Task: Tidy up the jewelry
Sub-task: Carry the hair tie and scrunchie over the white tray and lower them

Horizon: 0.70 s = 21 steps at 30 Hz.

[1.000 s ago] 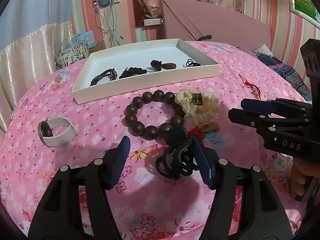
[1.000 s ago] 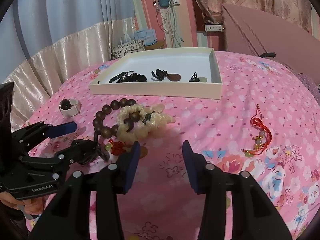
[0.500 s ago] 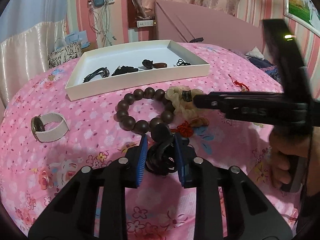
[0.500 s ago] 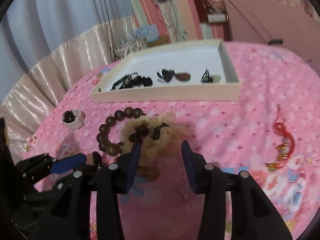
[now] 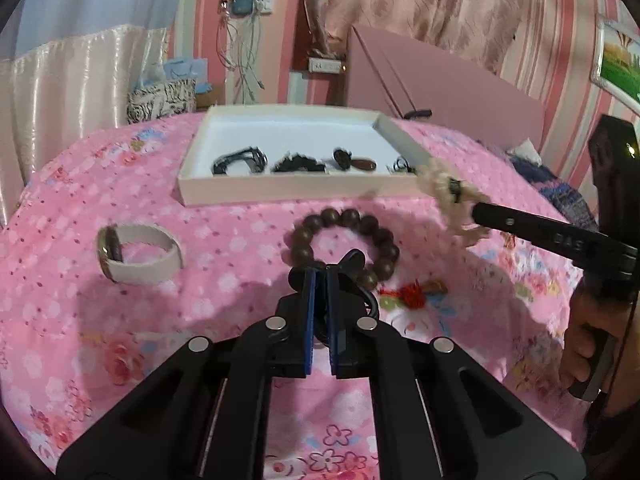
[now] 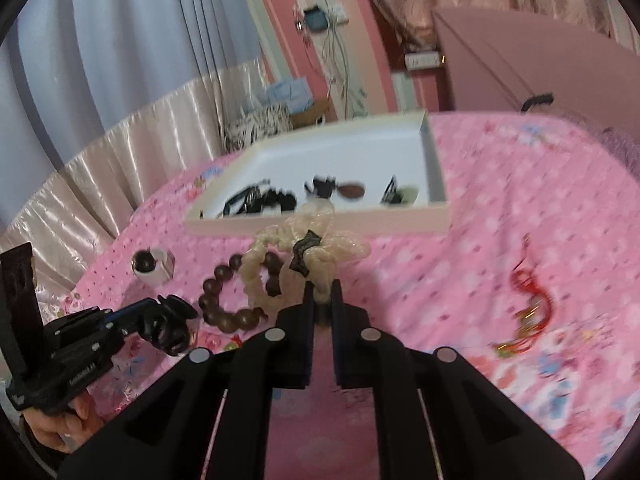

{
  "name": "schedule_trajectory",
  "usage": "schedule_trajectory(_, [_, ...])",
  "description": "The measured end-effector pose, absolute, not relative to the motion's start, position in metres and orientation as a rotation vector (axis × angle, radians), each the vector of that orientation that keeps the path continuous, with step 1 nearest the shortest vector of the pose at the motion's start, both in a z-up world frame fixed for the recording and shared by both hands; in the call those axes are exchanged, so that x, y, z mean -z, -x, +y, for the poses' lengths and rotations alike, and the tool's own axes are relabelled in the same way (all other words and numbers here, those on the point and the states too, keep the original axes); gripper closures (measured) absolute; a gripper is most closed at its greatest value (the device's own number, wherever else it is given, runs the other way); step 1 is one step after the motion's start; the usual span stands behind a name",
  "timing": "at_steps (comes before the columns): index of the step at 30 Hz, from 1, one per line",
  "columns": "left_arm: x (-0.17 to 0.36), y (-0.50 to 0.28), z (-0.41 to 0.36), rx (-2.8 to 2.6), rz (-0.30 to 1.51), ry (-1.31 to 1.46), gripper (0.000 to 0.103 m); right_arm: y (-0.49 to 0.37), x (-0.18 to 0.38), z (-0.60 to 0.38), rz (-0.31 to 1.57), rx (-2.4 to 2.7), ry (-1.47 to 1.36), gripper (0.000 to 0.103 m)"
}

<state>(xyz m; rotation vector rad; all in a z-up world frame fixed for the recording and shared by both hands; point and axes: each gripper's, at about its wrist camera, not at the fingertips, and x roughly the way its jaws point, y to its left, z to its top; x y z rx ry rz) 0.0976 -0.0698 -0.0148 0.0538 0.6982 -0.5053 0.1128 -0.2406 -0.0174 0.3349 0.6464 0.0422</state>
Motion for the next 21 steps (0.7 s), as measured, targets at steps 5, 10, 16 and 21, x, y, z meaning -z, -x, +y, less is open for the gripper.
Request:
schedule_trajectory(5, [-0.011,-0.102,-0.061,0.492,0.65,-0.036,0.1,-0.106,-0.008,-0.255,0.589,-0.031,-0.334,0.096])
schedule_trajectory(10, [-0.039,-0.115,-0.055,0.46,0.588,-0.042,0.1,-0.109,-0.034,-0.271,0.538,-0.009,-0.317,0.096])
schedule_trajectory(16, [-0.061,-0.143,-0.065,0.423,0.53,-0.049,0.1,-0.124,-0.05,-0.285,0.508,0.012,-0.307,0.096])
schedule_trajectory(21, [-0.077,-0.177,-0.07,0.389,0.491,-0.027,0.1,-0.143,-0.058,-0.296,0.492,0.036,-0.316,0.096])
